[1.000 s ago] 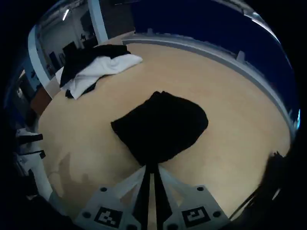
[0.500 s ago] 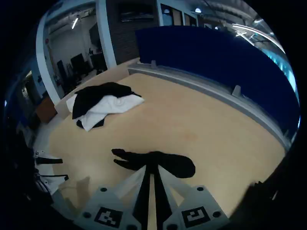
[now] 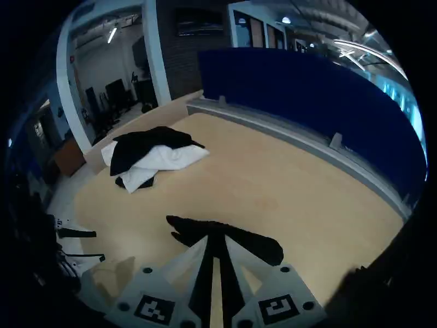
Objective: Fold towel
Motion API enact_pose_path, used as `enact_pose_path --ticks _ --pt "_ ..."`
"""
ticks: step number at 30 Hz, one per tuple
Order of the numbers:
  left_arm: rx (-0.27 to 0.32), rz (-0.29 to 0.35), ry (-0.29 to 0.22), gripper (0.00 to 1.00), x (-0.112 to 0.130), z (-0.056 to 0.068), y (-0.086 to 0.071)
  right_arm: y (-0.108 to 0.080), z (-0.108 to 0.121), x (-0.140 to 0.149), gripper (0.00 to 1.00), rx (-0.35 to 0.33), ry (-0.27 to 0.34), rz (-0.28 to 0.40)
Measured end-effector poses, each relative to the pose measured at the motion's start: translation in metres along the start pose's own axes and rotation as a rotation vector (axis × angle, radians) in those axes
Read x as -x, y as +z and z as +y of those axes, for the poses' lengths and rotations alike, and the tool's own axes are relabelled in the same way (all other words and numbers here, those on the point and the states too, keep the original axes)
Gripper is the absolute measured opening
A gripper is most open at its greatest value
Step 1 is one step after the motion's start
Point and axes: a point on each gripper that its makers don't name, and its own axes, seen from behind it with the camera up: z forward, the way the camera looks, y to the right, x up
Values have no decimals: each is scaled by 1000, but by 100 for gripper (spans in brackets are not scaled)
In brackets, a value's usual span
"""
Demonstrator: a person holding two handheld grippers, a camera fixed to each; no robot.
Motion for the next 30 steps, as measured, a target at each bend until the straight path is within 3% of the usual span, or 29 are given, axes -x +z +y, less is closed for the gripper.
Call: enact_pose_path --ticks 9,30 --pt "9 1 6 92 -2 5 -1 -29 25 -13 7 4 18 29" --pt "19 -3 28 92 -6 22 5 -110 146 -16 6 112 47 38"
